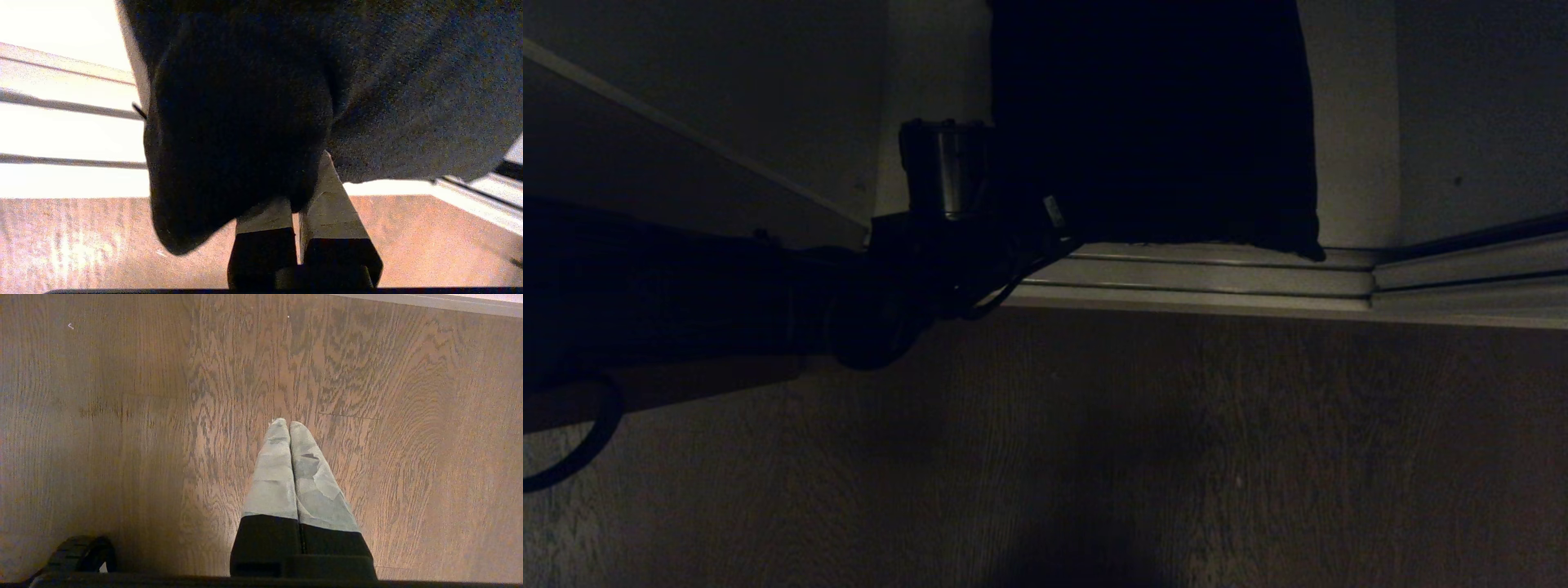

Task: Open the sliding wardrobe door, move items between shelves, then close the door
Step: Place the pillow on the higher shelf

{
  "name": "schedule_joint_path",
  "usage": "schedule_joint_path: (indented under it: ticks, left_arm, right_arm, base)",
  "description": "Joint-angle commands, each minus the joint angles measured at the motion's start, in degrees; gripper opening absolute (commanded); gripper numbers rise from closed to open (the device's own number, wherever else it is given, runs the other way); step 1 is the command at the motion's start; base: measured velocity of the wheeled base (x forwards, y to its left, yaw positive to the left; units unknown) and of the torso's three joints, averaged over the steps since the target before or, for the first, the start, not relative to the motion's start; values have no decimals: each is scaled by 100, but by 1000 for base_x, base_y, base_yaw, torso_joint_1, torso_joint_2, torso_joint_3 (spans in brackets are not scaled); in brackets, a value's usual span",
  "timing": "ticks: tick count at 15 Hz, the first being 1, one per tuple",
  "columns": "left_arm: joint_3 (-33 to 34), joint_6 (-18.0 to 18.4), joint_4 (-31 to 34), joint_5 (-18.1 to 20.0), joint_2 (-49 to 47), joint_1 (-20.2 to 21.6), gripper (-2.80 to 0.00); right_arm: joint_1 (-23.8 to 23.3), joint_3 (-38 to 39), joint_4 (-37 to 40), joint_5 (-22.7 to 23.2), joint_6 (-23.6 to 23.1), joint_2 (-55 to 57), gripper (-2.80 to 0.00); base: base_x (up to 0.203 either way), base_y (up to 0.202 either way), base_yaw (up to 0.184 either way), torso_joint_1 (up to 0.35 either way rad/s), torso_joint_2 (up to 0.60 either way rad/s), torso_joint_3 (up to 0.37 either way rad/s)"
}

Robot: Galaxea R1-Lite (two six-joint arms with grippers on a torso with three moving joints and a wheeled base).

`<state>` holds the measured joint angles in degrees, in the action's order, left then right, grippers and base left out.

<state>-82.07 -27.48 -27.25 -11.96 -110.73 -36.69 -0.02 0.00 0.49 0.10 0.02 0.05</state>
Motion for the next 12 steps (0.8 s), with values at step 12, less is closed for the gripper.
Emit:
schedule_joint_path:
  ticks: [12]
  left_arm:
    - [205,-205,243,-52,220,-31,-280]
  right_arm:
    - [7,-706,486,-76,-119,86,-280]
  base:
    - [0,0,0,0,0,0]
